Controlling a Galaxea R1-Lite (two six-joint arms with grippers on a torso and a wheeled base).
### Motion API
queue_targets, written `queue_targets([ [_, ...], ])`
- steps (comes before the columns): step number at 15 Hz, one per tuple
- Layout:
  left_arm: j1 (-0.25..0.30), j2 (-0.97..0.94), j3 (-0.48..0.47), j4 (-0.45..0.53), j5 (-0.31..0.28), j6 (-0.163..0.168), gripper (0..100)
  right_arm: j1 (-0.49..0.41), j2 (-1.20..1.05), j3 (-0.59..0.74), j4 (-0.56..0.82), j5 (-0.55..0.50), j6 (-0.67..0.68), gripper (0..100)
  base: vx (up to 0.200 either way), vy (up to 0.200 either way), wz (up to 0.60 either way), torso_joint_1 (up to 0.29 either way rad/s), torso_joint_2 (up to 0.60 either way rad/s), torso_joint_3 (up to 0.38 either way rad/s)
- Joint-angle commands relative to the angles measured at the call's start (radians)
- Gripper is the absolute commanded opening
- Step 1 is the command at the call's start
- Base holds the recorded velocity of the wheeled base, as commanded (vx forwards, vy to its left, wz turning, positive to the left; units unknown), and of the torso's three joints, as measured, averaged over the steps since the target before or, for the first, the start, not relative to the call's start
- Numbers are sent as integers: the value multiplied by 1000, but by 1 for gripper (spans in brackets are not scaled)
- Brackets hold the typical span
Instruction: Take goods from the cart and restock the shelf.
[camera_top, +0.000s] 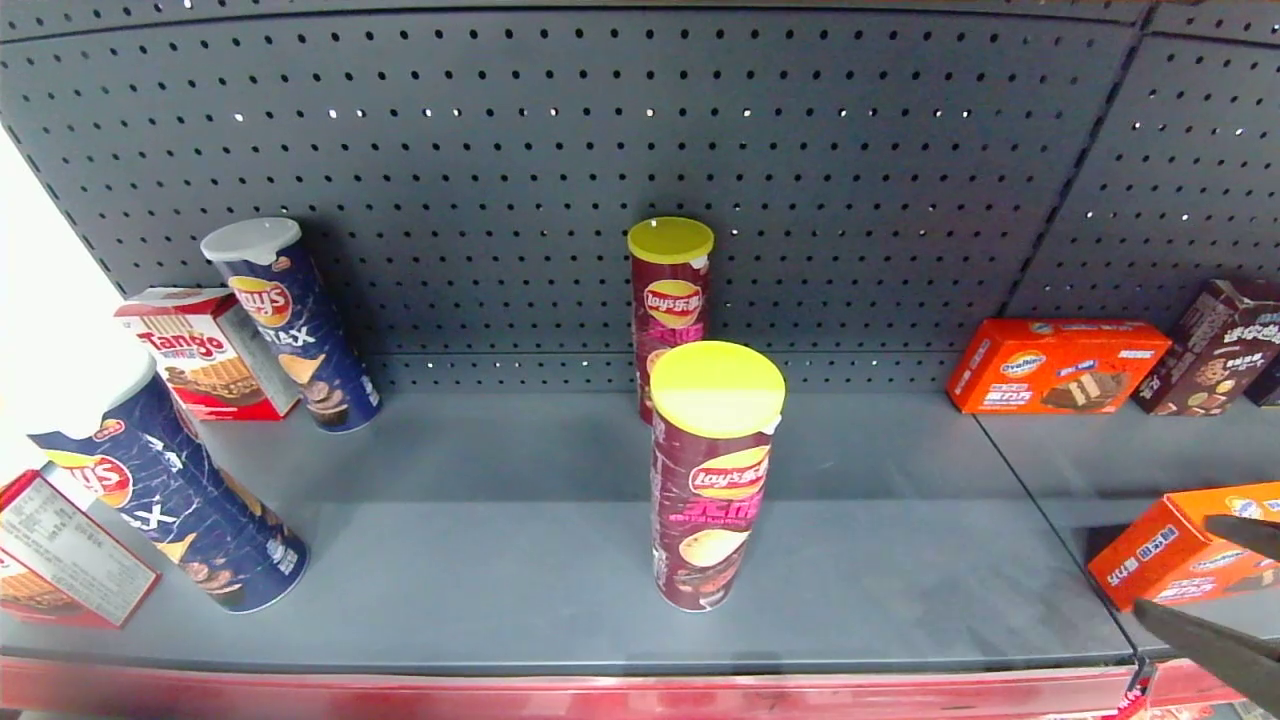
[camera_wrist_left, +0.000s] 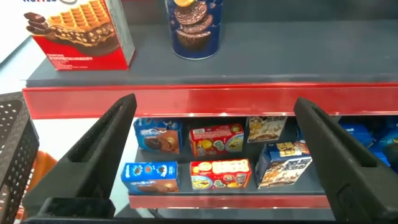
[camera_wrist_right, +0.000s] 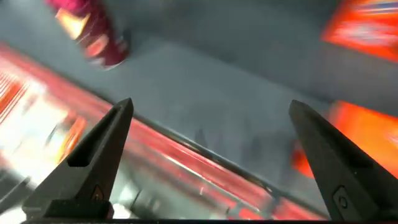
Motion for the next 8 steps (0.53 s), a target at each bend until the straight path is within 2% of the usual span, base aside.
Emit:
queue_targets([
  [1,0,3,0,0,4,-2,100,134,273,-70,-43,4,-6,100,0,0,0,0,0,0],
  [3,0,3,0,-2,4,0,100,166,372,-79,-118,1,-1,100,0,0,0,0,0,0],
  [5,0,3,0,-2,2,1,100,199,415,-105,-133,-20,10,100,0,0,0,0,0,0],
  [6,0,3,0,-2,2,1,100,254,457,-143,-136,-63,54,100,0,0,0,0,0,0],
  [8,0,3,0,0,2,1,100,278,503,-165,-159,-88,79,100,0,0,0,0,0,0],
])
